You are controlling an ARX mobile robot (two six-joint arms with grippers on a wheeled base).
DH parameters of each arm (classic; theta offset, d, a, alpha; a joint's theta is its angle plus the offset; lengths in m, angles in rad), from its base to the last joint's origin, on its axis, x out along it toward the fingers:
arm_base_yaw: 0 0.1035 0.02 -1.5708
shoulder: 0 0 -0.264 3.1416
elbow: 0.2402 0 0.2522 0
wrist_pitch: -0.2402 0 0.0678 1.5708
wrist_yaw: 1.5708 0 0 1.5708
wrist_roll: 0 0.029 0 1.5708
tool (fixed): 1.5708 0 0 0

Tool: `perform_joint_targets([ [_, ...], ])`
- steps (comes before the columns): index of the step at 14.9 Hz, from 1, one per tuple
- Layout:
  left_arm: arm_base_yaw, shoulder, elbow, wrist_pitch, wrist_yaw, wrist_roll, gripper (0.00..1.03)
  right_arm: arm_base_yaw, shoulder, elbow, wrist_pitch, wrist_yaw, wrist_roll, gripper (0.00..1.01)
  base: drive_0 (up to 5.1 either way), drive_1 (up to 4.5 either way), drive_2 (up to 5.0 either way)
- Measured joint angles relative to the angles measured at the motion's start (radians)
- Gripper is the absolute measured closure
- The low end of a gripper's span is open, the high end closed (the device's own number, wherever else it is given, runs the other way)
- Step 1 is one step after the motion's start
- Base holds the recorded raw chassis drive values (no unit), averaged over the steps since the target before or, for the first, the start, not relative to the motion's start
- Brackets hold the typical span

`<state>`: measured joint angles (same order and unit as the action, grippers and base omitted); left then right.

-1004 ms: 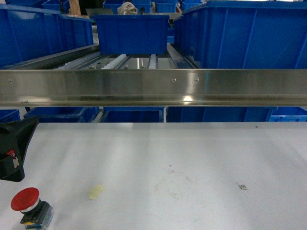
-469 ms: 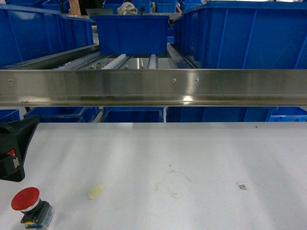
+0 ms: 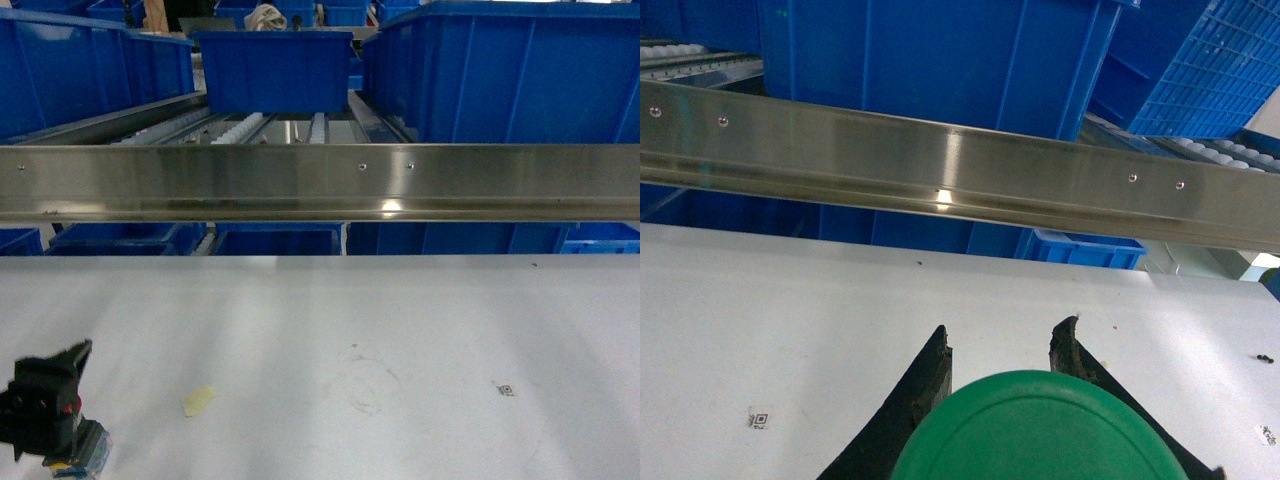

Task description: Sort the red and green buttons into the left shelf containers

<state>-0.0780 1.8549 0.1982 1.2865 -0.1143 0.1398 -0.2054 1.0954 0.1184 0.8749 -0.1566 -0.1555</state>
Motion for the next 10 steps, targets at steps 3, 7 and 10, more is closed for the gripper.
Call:
perform_joint_targets([
  [3,-0.006,0.146,0.007,-0.002,0.011,0.001,0.05,0.000,0.000,0.000,0.000,0.000,0.000,0.74,0.0,0.00,0.0],
  [7,0.032,0.312,0.060,0.000,0.033,0.026,0.05,0.000,0.000,0.000,0.000,0.000,0.000,0.74,0.0,0.00,0.0],
  [10,0.029,0.372,0.105,-0.002,0.100,0.063,0.05,0.000,0.000,0.000,0.000,0.000,0.000,0.74,0.0,0.00,0.0],
])
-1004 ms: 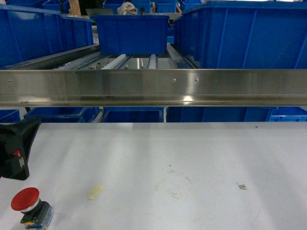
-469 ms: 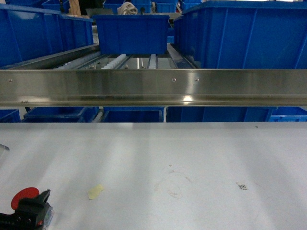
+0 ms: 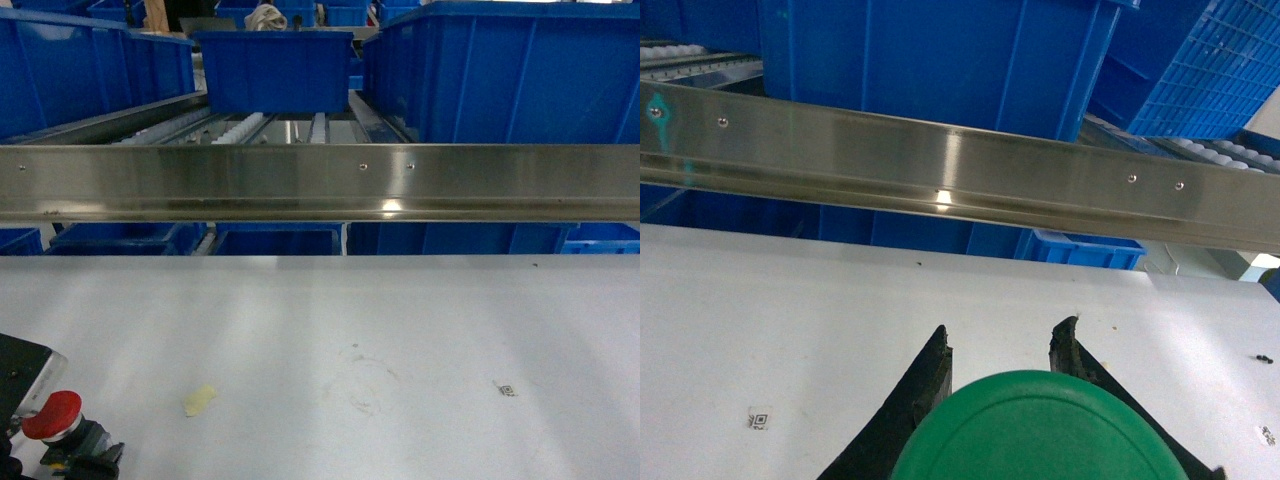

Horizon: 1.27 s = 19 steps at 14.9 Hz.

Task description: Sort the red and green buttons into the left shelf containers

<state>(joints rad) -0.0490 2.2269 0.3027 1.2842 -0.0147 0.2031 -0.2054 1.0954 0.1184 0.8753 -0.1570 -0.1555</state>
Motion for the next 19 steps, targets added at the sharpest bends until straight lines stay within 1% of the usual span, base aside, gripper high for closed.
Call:
perform_joint_targets([
  [2,-0.002,0.032,0.011,0.012,0.029,0.033,0.05,0.000,0.000,0.000,0.000,0.001,0.000,0.74,0.0,0.00,0.0],
  [3,-0.001,0.042,0.013,0.019,0.037,0.038,0.05,0.000,0.000,0.000,0.000,0.001,0.000,0.74,0.0,0.00,0.0],
  [10,0.008,0.084,0.027,0.039,0.074,0.032,0.05,0.000,0.000,0.000,0.000,0.001,0.000,0.74,0.0,0.00,0.0],
  [14,0.013,0.090,0.038,0.041,0.067,0.034,0.05,0.000,0.000,0.000,0.000,0.001,0.000,0.74,0.0,0.00,0.0],
  [18,0.003,0.091,0.040,0.033,0.091,0.042,0.43,0.000,0.000,0.000,0.000,0.001,0.000,0.74,0.0,0.00,0.0],
  [19,0.000,0.093,0.043,0.032,0.093,0.053,0.70,0.000,0.000,0.000,0.000,0.001,0.000,0.74,0.0,0.00,0.0],
])
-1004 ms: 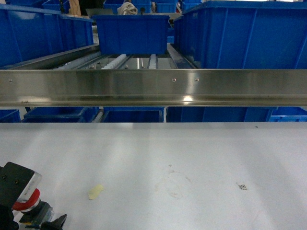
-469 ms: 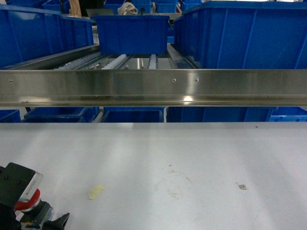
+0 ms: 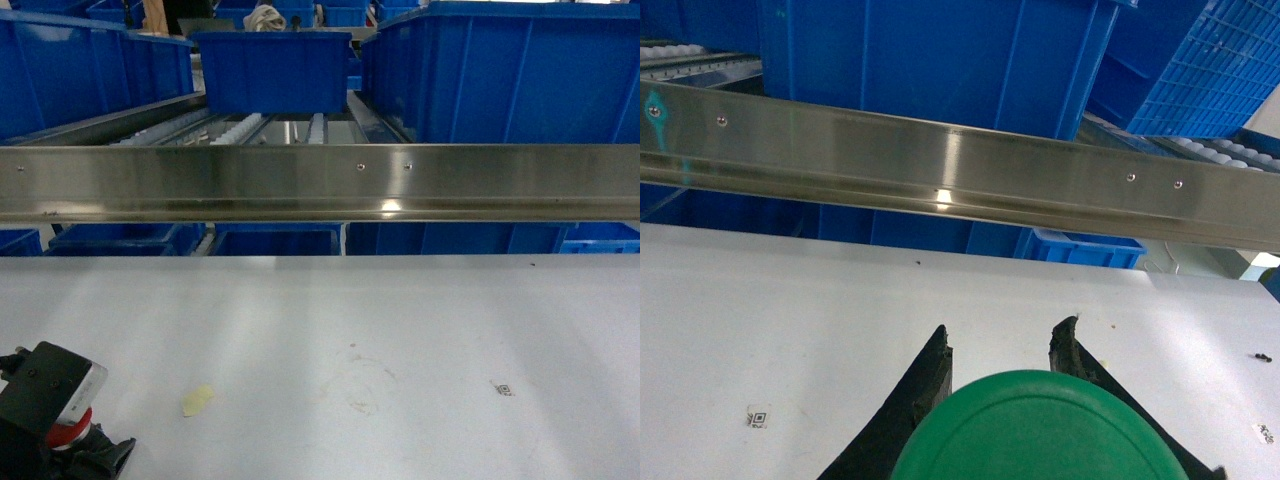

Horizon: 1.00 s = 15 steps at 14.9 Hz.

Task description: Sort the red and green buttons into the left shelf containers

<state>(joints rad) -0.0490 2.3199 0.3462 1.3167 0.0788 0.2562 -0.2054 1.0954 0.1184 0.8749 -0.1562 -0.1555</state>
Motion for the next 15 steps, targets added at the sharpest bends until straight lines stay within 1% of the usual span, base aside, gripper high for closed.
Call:
perform_joint_targets([
  [1,0.000,0.000,0.000,0.001,0.000,0.005,0.76,0.000,0.000,0.000,0.000,0.000,0.000,0.75,0.0,0.00,0.0],
  [3,0.003,-0.003,-0.005,0.002,-0.002,0.008,0.77,0.000,0.000,0.000,0.000,0.000,0.000,0.75,0.0,0.00,0.0],
  [4,0.020,-0.036,-0.028,-0.015,-0.010,0.016,0.78,0.000,0.000,0.000,0.000,0.000,0.000,0.75,0.0,0.00,0.0],
  [5,0.055,-0.094,-0.077,-0.033,-0.037,0.021,0.78,-0.001,0.000,0.000,0.000,0.002,0.000,0.75,0.0,0.00,0.0],
  [6,0.080,-0.185,-0.131,-0.042,-0.034,0.020,0.78,-0.005,0.000,0.000,0.000,0.002,0.000,0.75,0.0,0.00,0.0],
  [7,0.078,-0.335,-0.151,-0.035,-0.009,0.011,0.78,-0.004,0.000,0.000,0.000,-0.001,0.000,0.75,0.0,0.00,0.0],
  [8,0.065,-0.489,-0.167,-0.030,0.001,0.002,0.78,-0.005,0.000,0.000,0.000,0.000,0.000,0.75,0.0,0.00,0.0],
  [9,0.046,-0.658,-0.189,-0.035,0.011,-0.021,0.78,-0.005,0.000,0.000,0.000,0.000,0.000,0.75,0.0,0.00,0.0],
  [10,0.037,-0.769,-0.192,-0.037,0.011,-0.032,0.78,-0.004,0.000,0.000,0.000,0.000,0.000,0.75,0.0,0.00,0.0],
  [11,0.016,-0.930,-0.190,-0.060,-0.012,-0.047,0.78,-0.004,0.000,0.000,0.000,0.000,0.000,0.75,0.0,0.00,0.0],
  [12,-0.002,-1.047,-0.189,-0.128,-0.022,-0.059,0.78,-0.004,0.000,0.000,0.000,0.000,0.000,0.75,0.0,0.00,0.0],
  [14,-0.021,-1.283,-0.187,-0.304,-0.037,-0.092,0.78,-0.005,0.000,0.000,0.000,0.000,0.000,0.75,0.0,0.00,0.0],
  [15,-0.031,-1.378,-0.172,-0.372,-0.048,-0.095,0.78,-0.005,0.000,0.000,0.000,0.000,0.000,0.75,0.0,0.00,0.0],
])
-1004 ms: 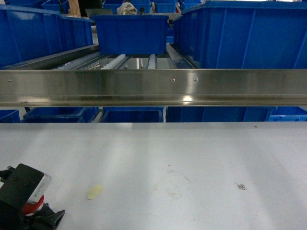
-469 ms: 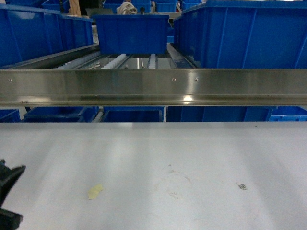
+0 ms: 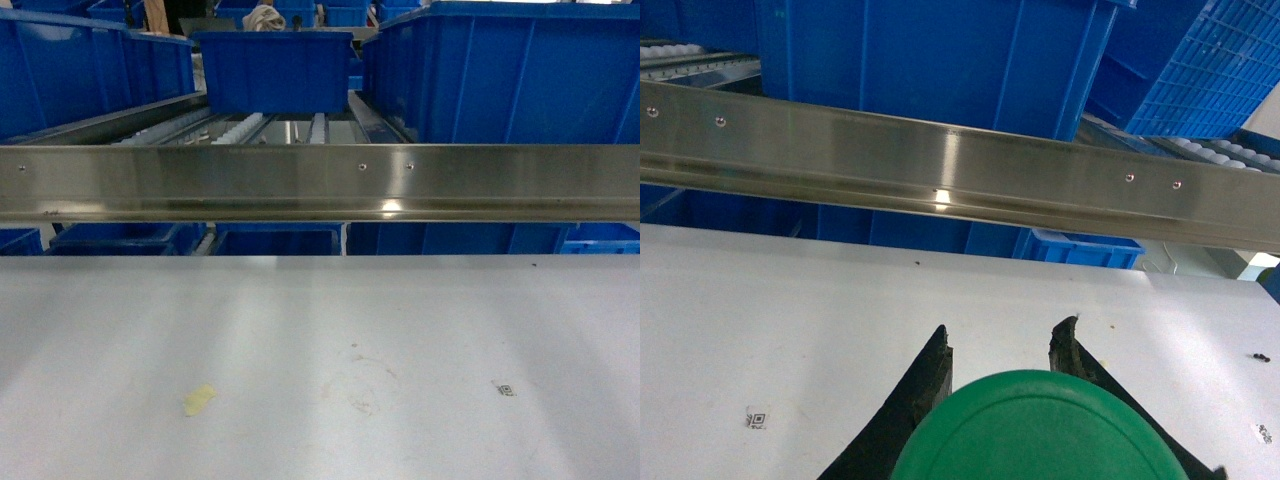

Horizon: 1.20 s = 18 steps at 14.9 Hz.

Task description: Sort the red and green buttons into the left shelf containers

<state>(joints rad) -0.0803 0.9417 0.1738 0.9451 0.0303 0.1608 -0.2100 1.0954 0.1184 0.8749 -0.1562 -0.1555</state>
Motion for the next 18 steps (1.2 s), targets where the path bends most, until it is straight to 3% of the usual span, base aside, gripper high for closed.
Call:
perform_joint_targets([
  [13,-0.005,-0.019,0.008,-0.007,0.000,0.000,0.78,0.000,-0.004,0.000,0.003,0.002,0.000,0.75,0.0,0.00,0.0],
  [18,-0.005,-0.018,0.008,-0.007,-0.001,0.000,0.78,0.000,-0.004,0.000,0.000,0.002,0.000,0.75,-4.9,2.53,2.5],
])
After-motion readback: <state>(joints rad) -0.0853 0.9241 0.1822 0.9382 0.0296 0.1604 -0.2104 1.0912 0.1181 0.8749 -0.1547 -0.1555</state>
